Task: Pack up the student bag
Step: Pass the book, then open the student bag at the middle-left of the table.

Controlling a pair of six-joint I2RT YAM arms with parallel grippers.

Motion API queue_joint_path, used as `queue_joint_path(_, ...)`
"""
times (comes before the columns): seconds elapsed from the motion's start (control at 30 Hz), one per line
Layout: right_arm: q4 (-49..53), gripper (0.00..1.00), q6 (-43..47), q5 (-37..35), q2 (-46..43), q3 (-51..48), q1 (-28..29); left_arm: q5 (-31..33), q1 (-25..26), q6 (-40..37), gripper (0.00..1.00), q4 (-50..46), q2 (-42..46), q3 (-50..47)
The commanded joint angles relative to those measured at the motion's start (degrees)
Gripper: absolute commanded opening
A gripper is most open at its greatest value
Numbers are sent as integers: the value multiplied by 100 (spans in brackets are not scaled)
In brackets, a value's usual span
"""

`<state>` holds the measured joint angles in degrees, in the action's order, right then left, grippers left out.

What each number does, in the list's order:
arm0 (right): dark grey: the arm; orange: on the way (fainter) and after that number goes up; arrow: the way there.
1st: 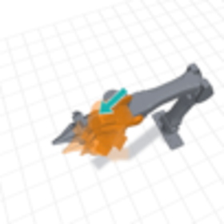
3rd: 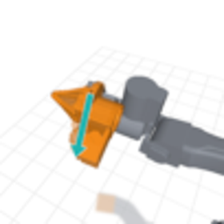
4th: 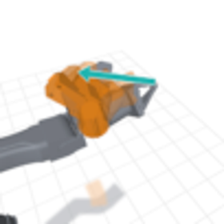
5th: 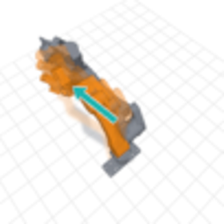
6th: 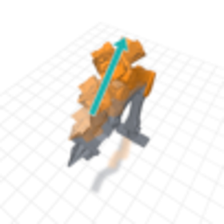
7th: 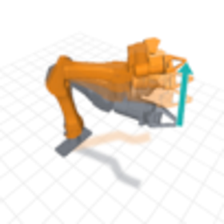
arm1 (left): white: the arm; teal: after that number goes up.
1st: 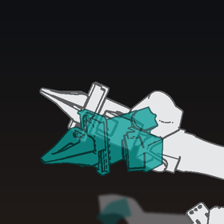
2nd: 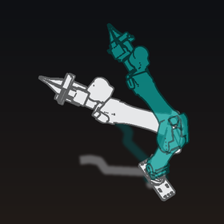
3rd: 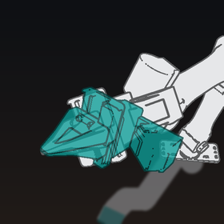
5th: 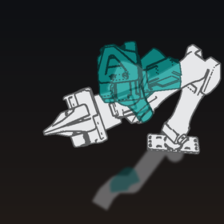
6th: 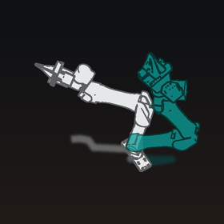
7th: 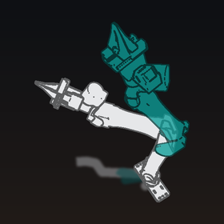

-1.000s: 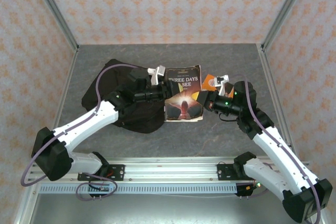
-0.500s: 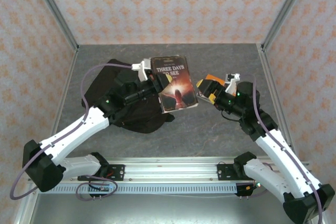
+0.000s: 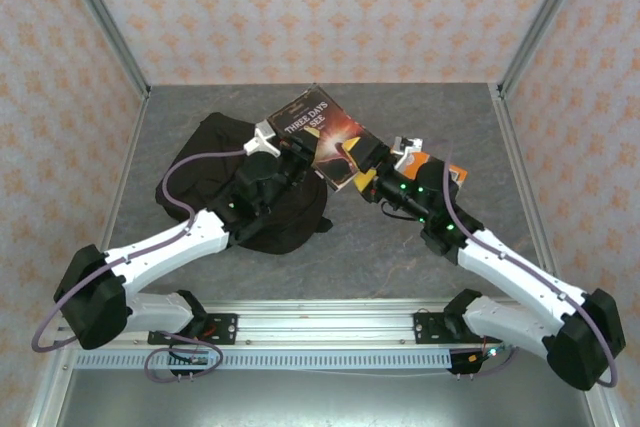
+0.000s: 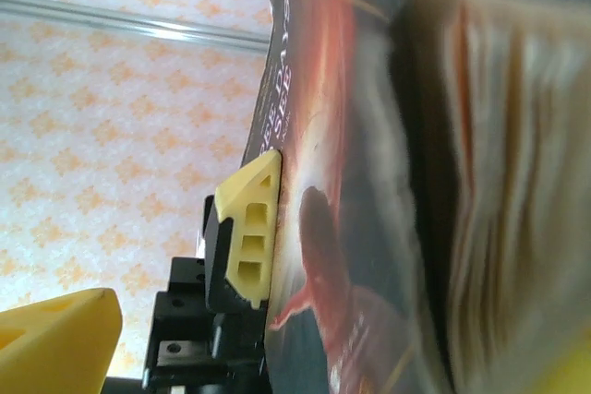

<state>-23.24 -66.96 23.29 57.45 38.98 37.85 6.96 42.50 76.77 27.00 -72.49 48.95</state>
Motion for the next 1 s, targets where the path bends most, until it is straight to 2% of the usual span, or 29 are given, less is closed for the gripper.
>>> queue_joint_path(0.0,-1319,97,-220,-527,214,-294,156,358,79,377,0,925,120,-149)
queue_joint_path(0.07,-1654,90,-153,-660,212,-429,209,324,149,332,0,813,228,-204)
queue_joint_path(0.1,-1655,82,-77,-749,169,-444,239,317,197,262,0,735,277,-217)
queue_joint_path(0.17,-1531,58,104,-959,9,-466,303,328,288,185,0,503,378,-236)
queue_joint_path(0.33,-1307,28,267,-1506,-315,-602,461,367,561,230,0,297,574,-362)
queue_joint_path(0.43,-1120,6,280,-1583,-435,-602,473,402,641,0,0,-246,762,-254)
queue_joint_path(0.47,-948,0,307,-1643,-499,-586,471,413,643,-153,6,-465,823,-197)
queue_joint_path(0.57,-110,0,553,-1934,-886,-541,470,566,631,-808,30,-1281,1075,-60)
queue_joint_path(0.63,690,0,820,-2165,-1241,-470,478,689,628,-1562,53,-2059,1274,117)
queue_joint_path(0.67,1060,0,890,-2302,-1403,-432,473,692,628,-2049,60,-2419,1341,241)
queue_joint_path(0.73,1856,0,1057,-2545,-1711,-388,472,682,626,-3184,68,-3761,1289,826)
queue_joint_path(0.8,2428,0,1121,-2671,-1898,-356,472,641,623,-4174,69,-5203,908,1607)
queue_joint_path(0.9,3015,0,1220,-2641,-2041,-330,471,844,628,-5047,73,-6990,53,2591)
queue_joint_path(0.97,3302,0,1245,-2606,-2086,-323,477,879,621,-5333,76,-7511,-312,2774)
